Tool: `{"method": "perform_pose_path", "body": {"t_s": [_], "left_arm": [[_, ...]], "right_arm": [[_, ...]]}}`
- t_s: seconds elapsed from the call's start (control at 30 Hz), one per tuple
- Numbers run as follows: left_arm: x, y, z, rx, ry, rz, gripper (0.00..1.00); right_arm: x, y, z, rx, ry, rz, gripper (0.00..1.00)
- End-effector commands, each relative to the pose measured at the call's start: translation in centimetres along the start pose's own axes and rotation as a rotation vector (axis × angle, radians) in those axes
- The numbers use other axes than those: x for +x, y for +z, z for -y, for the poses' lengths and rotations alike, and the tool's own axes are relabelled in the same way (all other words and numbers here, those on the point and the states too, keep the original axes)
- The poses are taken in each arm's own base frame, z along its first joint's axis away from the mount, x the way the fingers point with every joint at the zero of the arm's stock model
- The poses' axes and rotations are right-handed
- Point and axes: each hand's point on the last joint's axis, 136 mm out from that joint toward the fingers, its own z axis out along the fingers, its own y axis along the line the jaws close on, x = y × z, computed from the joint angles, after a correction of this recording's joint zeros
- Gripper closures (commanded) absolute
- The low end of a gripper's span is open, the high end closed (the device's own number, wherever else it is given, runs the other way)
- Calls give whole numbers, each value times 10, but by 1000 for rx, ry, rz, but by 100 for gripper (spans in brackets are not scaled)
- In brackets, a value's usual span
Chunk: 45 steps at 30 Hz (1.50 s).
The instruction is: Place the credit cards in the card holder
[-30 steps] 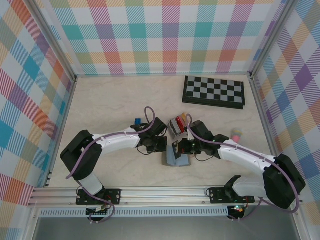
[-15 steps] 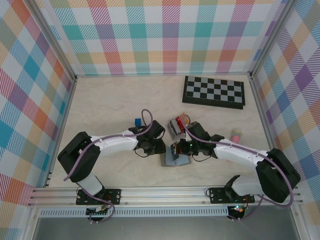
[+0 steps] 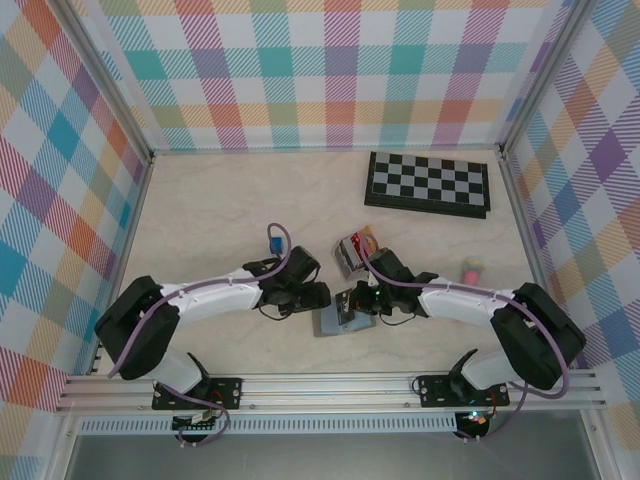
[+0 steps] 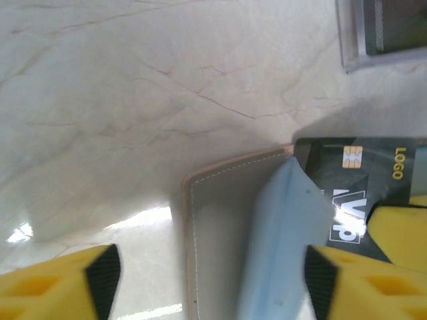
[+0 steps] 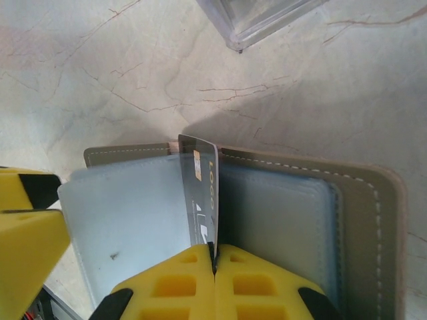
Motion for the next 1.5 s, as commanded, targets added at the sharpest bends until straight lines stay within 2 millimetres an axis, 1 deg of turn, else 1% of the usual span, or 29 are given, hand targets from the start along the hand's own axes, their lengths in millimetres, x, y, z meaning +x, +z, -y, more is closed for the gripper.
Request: {"method": "perform_pose_path", "body": {"t_s": [0.0, 0.07, 0.1, 0.13, 0.17, 0.2, 0.23, 0.37, 0.5, 0.6, 0.67, 0.77, 0.83, 0.97, 1.23, 1.33, 1.47], "left_arm": [[-4, -10, -17, -18, -84, 57, 17], [-6, -14, -13, 16, -88, 76, 12], [-7, -15, -8, 41, -80, 78, 12], [-6, -15, -2, 69, -66, 73, 12], [-4, -13, -1, 78, -58, 57, 13], [-8, -12, 10, 121, -41, 61, 14], [-6, -9, 15, 136, -29, 46, 16], [-2, 6, 24, 150, 3, -14, 31], [2, 19, 22, 109, 26, -59, 56], [3, 23, 22, 103, 36, -72, 68], [5, 27, 18, 86, 44, -82, 75], [7, 33, 14, 56, 63, -102, 82], [8, 36, 13, 50, 68, -112, 84], [8, 41, 10, 31, 73, -119, 85], [12, 46, 6, 18, 70, -136, 87], [11, 46, 7, 19, 68, -133, 89], [10, 46, 7, 15, 61, -127, 90]], "right_arm": [[10, 6, 17, 62, 26, -22, 97], [9, 6, 17, 64, 27, -20, 97], [9, 5, 17, 63, 28, -19, 97], [10, 5, 17, 63, 27, -18, 97], [9, 4, 17, 63, 29, -13, 97], [9, 3, 17, 65, 28, -13, 97], [8, 3, 16, 61, 28, -9, 96], [7, 0, 14, 51, 29, 3, 96], [5, -3, 12, 49, 27, 12, 96], [5, -6, 11, 48, 25, 19, 96], [4, -10, 13, 54, 20, 32, 96], [2, -17, 16, 52, 19, 54, 95], [1, -20, 15, 38, 13, 68, 95], [5, -21, 22, 34, 20, 69, 95], [17, -10, 33, 14, 61, 49, 95], [21, -5, 30, -27, 71, 38, 95], [20, -7, 16, -98, 39, 40, 95]]}}
